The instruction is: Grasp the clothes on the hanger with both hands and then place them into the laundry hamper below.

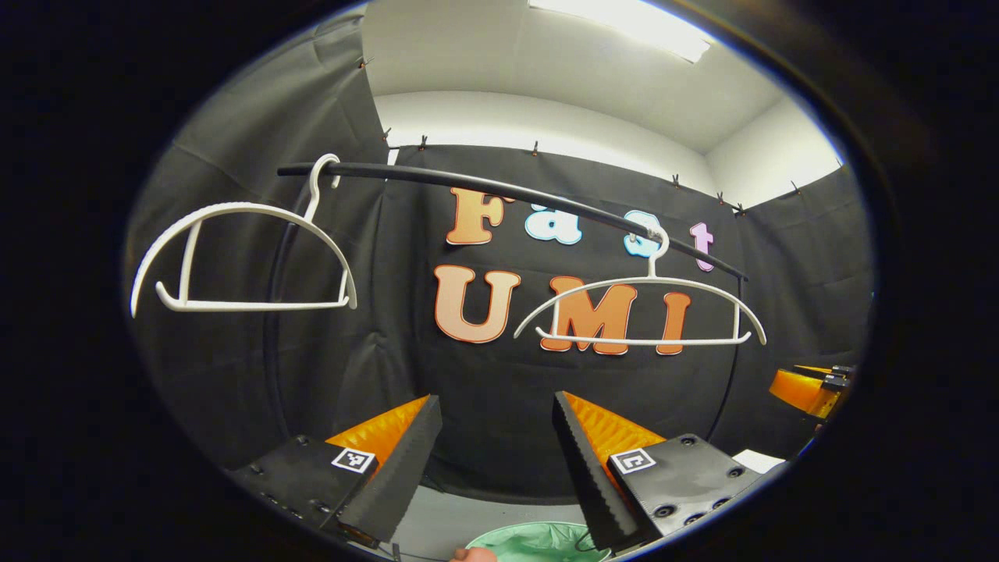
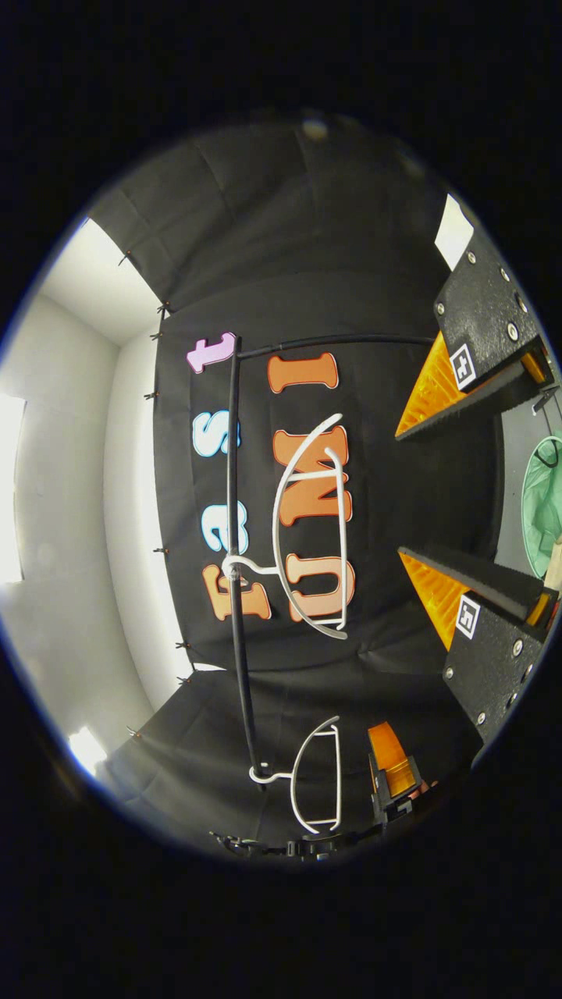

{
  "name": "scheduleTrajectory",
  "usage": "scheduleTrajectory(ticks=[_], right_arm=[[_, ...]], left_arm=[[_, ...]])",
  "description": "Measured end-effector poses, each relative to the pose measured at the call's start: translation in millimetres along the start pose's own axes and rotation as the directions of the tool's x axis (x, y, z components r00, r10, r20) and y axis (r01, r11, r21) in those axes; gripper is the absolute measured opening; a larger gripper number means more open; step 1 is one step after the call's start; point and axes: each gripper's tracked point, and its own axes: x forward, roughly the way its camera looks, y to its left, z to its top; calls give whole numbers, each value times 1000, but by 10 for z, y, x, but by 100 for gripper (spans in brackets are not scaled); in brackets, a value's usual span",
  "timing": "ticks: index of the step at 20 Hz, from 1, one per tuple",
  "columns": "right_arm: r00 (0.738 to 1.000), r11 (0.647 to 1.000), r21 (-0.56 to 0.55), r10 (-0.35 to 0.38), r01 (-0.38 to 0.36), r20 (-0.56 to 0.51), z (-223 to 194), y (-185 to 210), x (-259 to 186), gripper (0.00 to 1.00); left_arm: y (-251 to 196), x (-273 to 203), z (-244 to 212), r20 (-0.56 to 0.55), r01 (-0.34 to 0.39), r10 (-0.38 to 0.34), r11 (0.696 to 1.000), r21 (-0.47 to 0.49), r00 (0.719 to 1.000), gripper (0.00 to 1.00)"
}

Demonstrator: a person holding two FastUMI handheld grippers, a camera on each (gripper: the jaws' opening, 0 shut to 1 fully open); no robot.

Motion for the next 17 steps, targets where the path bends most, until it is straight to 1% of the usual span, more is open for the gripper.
scheduleTrajectory(ticks=[2, 3, 4, 6, 7, 8, 11, 12, 17], right_arm=[[1000, 1000, -1, -2, 2, 22, 32, -6, 19, 80], [999, 1000, -4, -3, 3, 32, 54, -7, 24, 80], [999, 1000, -7, -3, 4, 39, 64, -5, 36, 80], [999, 1000, -13, -6, 6, 41, 69, -11, 73, 80], [999, 1000, -10, -5, 5, 40, 59, -10, 88, 80], [999, 1000, -8, -5, 5, 37, 54, -9, 103, 80], [999, 1000, -7, -13, 14, 37, 44, -24, 142, 80], [999, 1000, -7, -15, 15, 42, 59, -22, 147, 80], [999, 1000, -10, -14, 15, 52, 83, 30, 194, 80]], left_arm=[[5, 41, -3, 2, -7, 7, 1000, 1, 1000, 94], [31, 69, -5, 5, -14, 14, 1000, 5, 1000, 88], [39, 105, -4, 5, -17, 17, 1000, 9, 1000, 87], [28, 156, -5, 8, -17, 17, 1000, 14, 1000, 88], [17, 175, 8, 11, -14, 13, 1000, 15, 1000, 94], [0, 197, 15, 18, -9, 8, 1000, 16, 1000, 88], [-35, 241, 33, 28, 5, -6, 1000, 24, 1000, 88], [-43, 255, 44, 34, 9, -10, 1000, 26, 999, 94], [10, 283, 28, 34, 7, -8, 1000, 27, 999, 94]])
